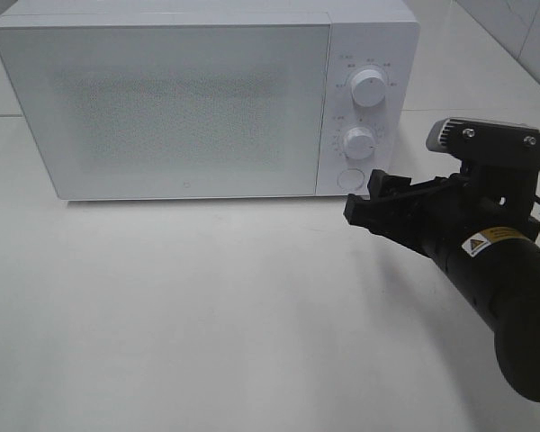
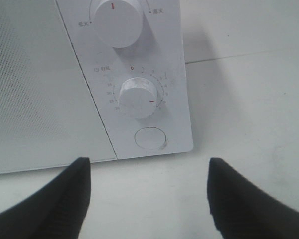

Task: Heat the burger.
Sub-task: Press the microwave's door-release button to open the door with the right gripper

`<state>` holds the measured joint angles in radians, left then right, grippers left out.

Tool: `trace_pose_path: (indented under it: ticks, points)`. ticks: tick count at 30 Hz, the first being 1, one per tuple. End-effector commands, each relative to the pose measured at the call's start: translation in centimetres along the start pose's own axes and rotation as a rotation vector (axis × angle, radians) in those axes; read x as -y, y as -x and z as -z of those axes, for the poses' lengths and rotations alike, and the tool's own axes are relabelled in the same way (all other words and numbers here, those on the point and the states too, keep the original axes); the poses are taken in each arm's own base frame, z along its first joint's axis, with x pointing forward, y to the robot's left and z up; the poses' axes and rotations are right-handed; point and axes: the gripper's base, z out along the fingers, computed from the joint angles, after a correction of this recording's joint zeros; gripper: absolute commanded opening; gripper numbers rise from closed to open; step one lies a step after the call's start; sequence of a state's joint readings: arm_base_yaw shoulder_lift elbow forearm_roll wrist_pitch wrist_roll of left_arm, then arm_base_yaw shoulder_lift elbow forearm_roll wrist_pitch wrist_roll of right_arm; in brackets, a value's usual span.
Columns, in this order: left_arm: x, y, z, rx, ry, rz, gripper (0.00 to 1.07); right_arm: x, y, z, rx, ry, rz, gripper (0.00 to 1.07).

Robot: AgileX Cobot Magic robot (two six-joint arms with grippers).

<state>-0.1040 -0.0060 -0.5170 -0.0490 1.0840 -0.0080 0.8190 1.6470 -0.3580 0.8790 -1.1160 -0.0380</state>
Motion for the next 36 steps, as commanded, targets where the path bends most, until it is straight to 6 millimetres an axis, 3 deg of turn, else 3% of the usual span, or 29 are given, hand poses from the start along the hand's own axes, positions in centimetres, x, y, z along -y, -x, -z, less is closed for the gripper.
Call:
trace_pose_path:
  ticks: [1, 7, 9, 10, 12, 13, 15, 26, 28, 36]
  points:
    - [0.0, 0.1, 0.0, 0.017, -0.007, 0.001, 0.98, -0.2, 0.1, -0.1, 0.003, 0.003, -0.167, 0.56]
    - [0.0, 0.1, 0.0, 0.017, -0.007, 0.001, 0.98, -0.2, 0.0, -0.1, -0.010, 0.001, -0.428, 0.39]
    - [0.0, 0.1, 0.0, 0.017, -0.007, 0.001, 0.98, -0.2, 0.0, 0.0, -0.012, -0.001, -0.616, 0.27]
    - [0.0, 0.1, 0.0, 0.017, -0.007, 0.001, 0.98, -0.2, 0.0, 0.0, -0.012, -0.001, -0.616, 0.27]
    - [0.0, 0.1, 0.0, 0.017, -0.007, 0.001, 0.98, -0.2, -0.2, 0.0, -0.036, -0.012, -0.821, 0.12]
    - [0.0, 0.1, 0.0, 0.017, -0.007, 0.001, 0.98, -0.2, -0.2, 0.0, -0.036, -0.012, -0.821, 0.12]
    - [0.0, 0.1, 0.0, 0.017, -0.007, 0.001, 0.98, -0.2, -0.6, 0.0, -0.072, -0.031, -0.910, 0.02]
    - [0.0, 0.1, 0.0, 0.017, -0.007, 0.001, 0.98, 0.3, -1.6, -0.5, -0.084, -0.100, -1.068, 0.00]
    - [0.0, 0.1, 0.0, 0.017, -0.007, 0.001, 0.98, 0.0, -2.4, -1.2, -0.092, -0.119, -1.136, 0.00]
    - [0.0, 0.1, 0.0, 0.017, -0.007, 0.001, 0.98, -1.3, -3.0, -2.9, -0.088, -0.116, -1.141, 0.00]
